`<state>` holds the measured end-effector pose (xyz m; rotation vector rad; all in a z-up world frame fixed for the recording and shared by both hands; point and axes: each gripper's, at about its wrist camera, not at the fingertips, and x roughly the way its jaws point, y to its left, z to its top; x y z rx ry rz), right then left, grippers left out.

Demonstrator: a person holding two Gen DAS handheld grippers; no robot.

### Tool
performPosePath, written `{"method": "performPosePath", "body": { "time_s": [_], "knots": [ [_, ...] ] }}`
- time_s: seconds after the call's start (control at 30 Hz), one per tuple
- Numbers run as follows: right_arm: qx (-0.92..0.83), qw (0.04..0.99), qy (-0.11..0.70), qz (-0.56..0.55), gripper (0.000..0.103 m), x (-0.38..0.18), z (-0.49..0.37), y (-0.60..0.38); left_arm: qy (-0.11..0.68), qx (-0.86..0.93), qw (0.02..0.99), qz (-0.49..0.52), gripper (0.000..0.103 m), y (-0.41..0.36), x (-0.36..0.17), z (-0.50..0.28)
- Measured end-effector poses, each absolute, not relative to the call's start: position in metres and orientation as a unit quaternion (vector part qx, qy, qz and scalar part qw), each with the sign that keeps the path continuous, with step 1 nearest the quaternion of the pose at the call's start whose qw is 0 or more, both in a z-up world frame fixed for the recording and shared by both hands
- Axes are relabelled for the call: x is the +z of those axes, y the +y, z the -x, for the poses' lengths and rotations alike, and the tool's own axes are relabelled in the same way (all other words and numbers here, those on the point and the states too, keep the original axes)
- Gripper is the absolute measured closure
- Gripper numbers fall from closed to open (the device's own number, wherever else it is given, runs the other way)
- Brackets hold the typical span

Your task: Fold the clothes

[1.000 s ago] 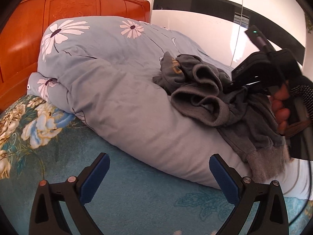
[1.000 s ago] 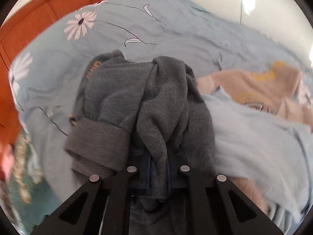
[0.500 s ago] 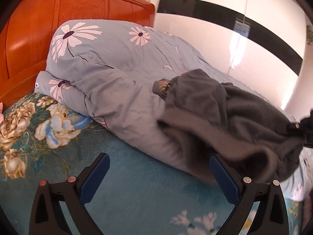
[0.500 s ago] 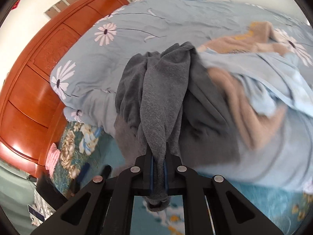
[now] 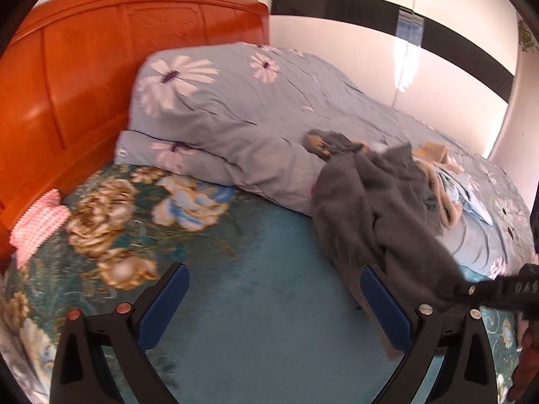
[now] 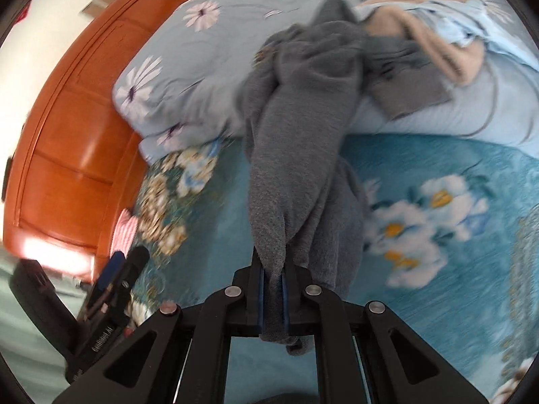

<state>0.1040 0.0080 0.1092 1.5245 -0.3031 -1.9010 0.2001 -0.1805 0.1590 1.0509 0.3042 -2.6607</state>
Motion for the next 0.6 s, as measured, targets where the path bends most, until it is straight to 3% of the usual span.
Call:
{"method": "performPosePath", "body": {
  "time_s": [0.17,0.37,0.6],
  "knots": [
    [-0.719,0.389,-0.094,-0.568,0.095,0.128,-0.145,-0.056,0.145,-0.914,0.18,-0.334,0.0,-0.24,0.182,-0.264],
    [-0.709,0.438,-0.096,-0.544,0.095,0.158,-0.158,-0.13,0.216,-0.89,0.223,-0.335,0.0,-0.282,0.169,-0.318],
    [-0.69,0.398,-0.041,-0.603,0.094,0.112,-0.136,-0.165,0.257,-0.868,0.197,-0.376,0.0,-0.277,0.128,-0.32]
  ]
}}
